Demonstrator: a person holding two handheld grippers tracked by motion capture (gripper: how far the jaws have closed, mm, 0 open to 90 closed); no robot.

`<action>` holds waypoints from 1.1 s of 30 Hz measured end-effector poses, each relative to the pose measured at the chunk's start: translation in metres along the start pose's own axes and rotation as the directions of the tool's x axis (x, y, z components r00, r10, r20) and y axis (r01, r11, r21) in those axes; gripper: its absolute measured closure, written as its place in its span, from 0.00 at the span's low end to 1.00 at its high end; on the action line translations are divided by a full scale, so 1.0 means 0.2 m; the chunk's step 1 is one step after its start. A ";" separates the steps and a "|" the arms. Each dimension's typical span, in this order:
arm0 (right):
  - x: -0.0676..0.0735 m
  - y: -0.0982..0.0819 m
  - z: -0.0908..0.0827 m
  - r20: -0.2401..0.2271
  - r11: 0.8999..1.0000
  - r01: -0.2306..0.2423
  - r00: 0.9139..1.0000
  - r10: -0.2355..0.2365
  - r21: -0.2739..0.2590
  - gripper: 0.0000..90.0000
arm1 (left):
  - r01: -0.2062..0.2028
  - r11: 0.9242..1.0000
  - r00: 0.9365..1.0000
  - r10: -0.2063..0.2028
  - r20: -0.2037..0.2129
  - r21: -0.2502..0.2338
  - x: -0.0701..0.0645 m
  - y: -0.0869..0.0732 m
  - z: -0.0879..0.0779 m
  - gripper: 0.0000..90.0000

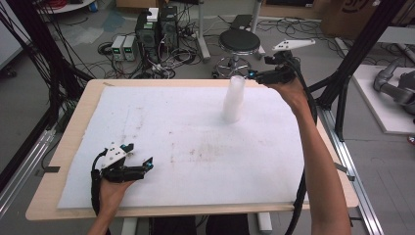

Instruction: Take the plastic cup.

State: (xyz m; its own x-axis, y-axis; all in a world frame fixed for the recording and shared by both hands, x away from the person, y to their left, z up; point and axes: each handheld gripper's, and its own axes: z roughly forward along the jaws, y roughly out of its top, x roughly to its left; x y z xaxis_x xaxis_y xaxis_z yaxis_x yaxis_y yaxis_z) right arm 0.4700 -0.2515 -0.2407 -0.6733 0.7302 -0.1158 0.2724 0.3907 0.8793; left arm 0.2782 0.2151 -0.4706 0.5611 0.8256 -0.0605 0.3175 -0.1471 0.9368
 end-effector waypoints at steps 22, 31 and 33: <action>0.04 0.07 0.33 -0.066 0.983 0.007 0.998 0.005 0.184 0.17 | 0.014 1.000 1.000 -0.014 0.006 0.003 0.01 0.00 0.00 0.12; 0.05 0.02 0.44 -0.066 0.955 -0.015 0.997 0.037 0.296 0.17 | 0.013 1.000 1.000 -0.013 0.008 0.008 0.01 0.00 0.00 0.12; 0.06 0.01 0.46 -0.053 0.951 -0.020 0.998 0.038 0.309 0.17 | 0.011 1.000 1.000 -0.011 0.006 0.006 0.01 0.00 0.00 0.12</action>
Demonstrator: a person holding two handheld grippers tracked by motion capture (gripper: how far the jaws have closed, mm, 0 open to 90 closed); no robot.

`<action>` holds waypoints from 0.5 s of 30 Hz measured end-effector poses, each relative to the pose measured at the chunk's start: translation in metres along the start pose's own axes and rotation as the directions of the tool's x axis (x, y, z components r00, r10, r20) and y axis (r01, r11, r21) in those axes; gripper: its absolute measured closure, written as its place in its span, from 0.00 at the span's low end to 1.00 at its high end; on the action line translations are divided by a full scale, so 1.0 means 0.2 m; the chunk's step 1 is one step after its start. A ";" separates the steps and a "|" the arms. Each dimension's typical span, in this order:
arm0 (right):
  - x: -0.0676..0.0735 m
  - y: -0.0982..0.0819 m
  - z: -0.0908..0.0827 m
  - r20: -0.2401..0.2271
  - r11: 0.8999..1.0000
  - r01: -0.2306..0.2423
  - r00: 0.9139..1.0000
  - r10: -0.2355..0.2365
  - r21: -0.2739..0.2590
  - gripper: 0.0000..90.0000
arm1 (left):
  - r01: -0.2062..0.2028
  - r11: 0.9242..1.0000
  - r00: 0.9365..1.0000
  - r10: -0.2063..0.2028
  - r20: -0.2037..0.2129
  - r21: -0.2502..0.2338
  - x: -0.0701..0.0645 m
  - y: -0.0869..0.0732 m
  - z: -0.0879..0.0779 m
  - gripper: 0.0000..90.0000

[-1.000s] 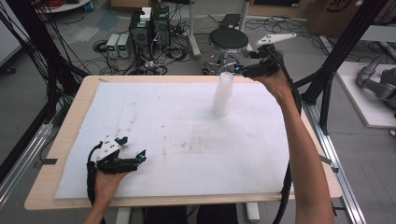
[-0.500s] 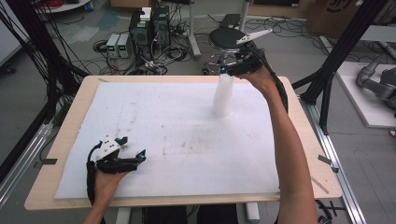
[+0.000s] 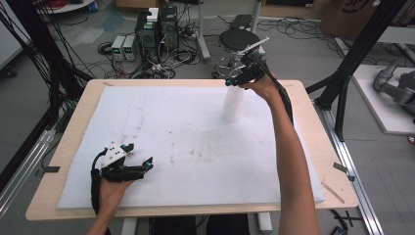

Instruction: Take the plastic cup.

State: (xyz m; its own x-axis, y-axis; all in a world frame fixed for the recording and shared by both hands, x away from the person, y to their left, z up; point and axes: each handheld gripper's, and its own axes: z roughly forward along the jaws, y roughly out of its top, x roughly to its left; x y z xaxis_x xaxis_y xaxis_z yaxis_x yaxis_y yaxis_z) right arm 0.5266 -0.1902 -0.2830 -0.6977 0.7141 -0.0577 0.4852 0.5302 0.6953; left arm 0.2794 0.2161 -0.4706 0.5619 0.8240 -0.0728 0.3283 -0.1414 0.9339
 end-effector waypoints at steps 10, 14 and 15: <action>0.00 -0.04 0.07 0.011 0.999 -0.032 0.999 0.032 0.044 0.17 | 0.006 1.000 1.000 -0.006 0.003 0.000 0.00 0.00 0.00 0.12; 0.01 -0.06 0.09 0.013 0.997 -0.041 0.999 0.040 0.062 0.17 | 0.003 1.000 1.000 -0.003 0.005 0.001 0.00 0.00 0.00 0.12; 0.01 -0.06 0.09 0.013 0.997 -0.041 0.999 0.040 0.062 0.17 | 0.003 1.000 1.000 -0.003 0.005 0.001 0.00 0.00 0.00 0.12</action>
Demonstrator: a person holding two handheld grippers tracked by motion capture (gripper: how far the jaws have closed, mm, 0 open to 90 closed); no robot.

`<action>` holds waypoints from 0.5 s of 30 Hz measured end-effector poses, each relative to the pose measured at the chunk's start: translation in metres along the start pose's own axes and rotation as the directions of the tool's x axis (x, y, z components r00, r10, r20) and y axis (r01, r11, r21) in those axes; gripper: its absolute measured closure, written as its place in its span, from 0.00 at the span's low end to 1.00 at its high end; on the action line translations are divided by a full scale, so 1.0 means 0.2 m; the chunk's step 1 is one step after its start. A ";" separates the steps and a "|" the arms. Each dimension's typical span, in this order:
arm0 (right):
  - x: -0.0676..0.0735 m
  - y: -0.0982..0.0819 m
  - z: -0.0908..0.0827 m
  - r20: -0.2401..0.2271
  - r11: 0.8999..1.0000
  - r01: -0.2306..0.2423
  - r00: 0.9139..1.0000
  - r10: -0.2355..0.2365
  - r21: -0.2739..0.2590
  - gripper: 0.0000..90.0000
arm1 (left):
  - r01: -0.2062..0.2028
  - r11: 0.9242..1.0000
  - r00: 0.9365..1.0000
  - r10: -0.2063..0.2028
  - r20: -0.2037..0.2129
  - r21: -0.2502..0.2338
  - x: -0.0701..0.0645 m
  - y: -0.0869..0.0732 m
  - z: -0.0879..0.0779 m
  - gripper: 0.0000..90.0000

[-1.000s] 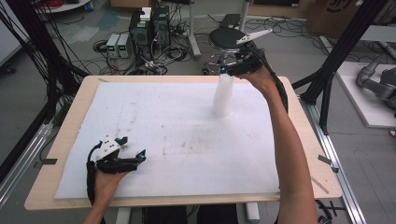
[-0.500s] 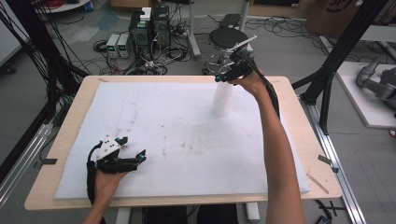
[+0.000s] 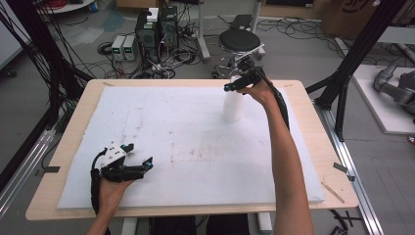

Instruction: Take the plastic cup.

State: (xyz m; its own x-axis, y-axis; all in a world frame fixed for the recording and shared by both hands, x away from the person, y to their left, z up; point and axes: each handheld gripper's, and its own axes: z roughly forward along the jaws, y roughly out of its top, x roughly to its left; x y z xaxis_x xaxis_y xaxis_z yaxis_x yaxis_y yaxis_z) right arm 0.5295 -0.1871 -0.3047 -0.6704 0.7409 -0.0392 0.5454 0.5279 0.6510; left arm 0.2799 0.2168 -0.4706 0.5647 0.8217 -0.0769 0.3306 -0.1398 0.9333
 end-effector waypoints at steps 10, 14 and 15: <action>-0.02 -0.04 0.05 -0.008 0.999 -0.033 0.999 0.033 0.023 0.21 | 0.004 1.000 1.000 -0.004 0.001 0.003 0.00 0.00 0.00 0.12; -0.01 -0.05 0.05 -0.010 0.999 -0.035 0.999 0.036 0.027 0.22 | 0.002 1.000 1.000 -0.002 0.000 0.004 0.00 0.00 0.00 0.12; -0.01 -0.04 0.05 -0.013 0.999 -0.030 0.999 0.031 0.026 0.25 | 0.002 1.000 1.000 -0.002 0.000 0.003 0.00 0.00 0.00 0.12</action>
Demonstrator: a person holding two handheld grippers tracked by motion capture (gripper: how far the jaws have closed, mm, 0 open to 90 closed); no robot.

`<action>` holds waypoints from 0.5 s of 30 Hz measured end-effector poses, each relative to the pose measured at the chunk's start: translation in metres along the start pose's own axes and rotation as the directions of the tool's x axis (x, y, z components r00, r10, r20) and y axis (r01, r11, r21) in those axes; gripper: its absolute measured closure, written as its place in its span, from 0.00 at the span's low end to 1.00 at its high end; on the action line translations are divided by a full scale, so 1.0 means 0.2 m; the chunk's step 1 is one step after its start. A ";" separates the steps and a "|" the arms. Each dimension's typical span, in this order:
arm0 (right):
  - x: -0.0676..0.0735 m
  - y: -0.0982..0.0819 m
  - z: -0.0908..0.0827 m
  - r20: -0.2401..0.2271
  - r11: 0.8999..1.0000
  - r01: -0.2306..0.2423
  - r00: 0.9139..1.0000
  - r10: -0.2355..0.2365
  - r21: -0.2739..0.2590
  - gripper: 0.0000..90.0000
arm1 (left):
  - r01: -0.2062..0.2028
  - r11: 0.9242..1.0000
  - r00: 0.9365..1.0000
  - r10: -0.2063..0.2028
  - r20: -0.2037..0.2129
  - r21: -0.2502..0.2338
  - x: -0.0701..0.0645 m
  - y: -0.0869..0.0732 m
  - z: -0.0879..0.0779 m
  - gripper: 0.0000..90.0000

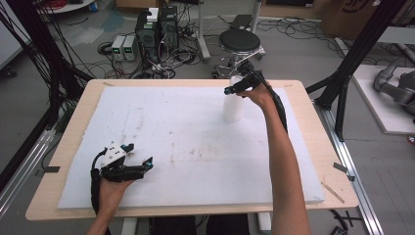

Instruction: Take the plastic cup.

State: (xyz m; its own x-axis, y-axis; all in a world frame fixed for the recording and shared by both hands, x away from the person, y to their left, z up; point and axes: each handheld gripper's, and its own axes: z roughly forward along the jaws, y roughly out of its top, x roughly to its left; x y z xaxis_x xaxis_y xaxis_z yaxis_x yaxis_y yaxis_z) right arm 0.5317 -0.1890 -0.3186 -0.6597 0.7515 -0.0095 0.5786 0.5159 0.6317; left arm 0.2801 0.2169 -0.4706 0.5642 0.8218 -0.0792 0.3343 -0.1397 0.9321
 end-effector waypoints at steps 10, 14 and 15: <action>0.00 0.00 0.00 -0.003 1.000 0.003 1.000 -0.003 0.007 0.33 | 0.003 1.000 1.000 -0.003 0.003 0.001 0.00 0.00 0.00 0.12; 0.00 0.00 0.00 -0.002 1.000 0.009 1.000 -0.009 0.007 0.35 | -0.001 1.000 1.000 0.001 0.002 0.001 0.00 0.00 0.00 0.12; 0.00 0.00 0.00 -0.002 1.000 0.009 1.000 -0.009 0.007 0.35 | -0.001 1.000 1.000 0.001 0.002 0.001 0.00 0.00 0.00 0.12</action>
State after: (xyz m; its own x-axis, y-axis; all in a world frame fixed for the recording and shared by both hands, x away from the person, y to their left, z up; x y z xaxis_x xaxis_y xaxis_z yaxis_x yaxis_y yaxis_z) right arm 0.5306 -0.1886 -0.3181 -0.6656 0.7462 -0.0137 0.5760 0.5253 0.6264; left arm 0.2803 0.2166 -0.4707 0.5659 0.8207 -0.0791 0.3347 -0.1409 0.9317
